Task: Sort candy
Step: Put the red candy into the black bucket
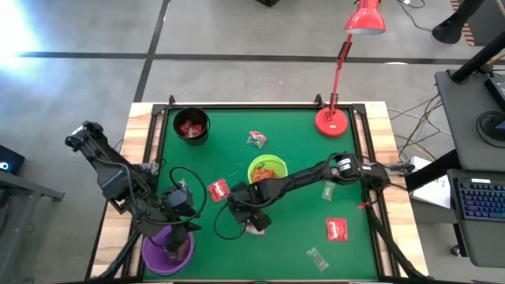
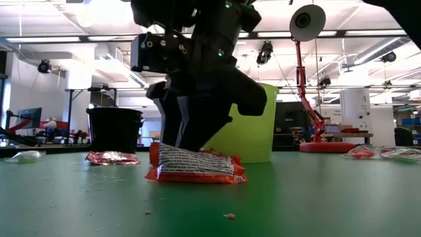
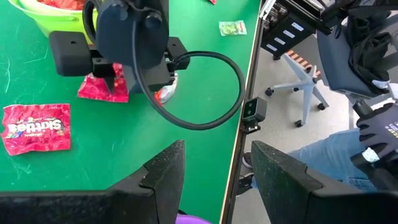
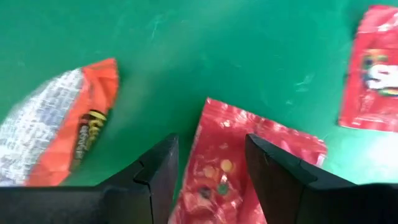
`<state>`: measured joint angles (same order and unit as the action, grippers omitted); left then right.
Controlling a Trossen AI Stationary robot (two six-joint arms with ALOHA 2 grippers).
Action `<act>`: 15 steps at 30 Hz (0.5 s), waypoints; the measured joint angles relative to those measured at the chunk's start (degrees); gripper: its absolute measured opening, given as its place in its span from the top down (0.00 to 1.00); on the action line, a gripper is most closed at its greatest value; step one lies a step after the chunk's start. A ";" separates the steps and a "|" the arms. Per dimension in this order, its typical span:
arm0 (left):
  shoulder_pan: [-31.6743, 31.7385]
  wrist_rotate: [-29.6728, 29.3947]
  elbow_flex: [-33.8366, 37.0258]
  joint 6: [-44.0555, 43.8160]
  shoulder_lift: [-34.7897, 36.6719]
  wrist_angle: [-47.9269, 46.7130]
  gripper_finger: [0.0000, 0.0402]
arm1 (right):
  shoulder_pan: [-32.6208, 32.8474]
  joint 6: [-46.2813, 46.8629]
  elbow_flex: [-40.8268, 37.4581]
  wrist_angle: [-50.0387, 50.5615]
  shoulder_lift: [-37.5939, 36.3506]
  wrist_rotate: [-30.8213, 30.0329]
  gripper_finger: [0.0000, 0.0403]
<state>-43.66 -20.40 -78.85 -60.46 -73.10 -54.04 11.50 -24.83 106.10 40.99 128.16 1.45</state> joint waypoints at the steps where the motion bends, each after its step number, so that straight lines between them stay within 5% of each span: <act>1: 0.00 0.00 0.00 0.01 0.00 0.00 0.58 | 0.01 -0.02 0.60 0.35 0.00 -0.07 0.56; 15: 0.00 0.00 0.04 0.84 0.00 0.00 0.58 | 0.40 1.65 2.45 1.14 0.20 -1.67 0.56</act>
<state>-43.66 -20.40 -78.81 -59.63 -73.10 -54.04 11.90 -23.18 108.55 42.13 128.36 -0.22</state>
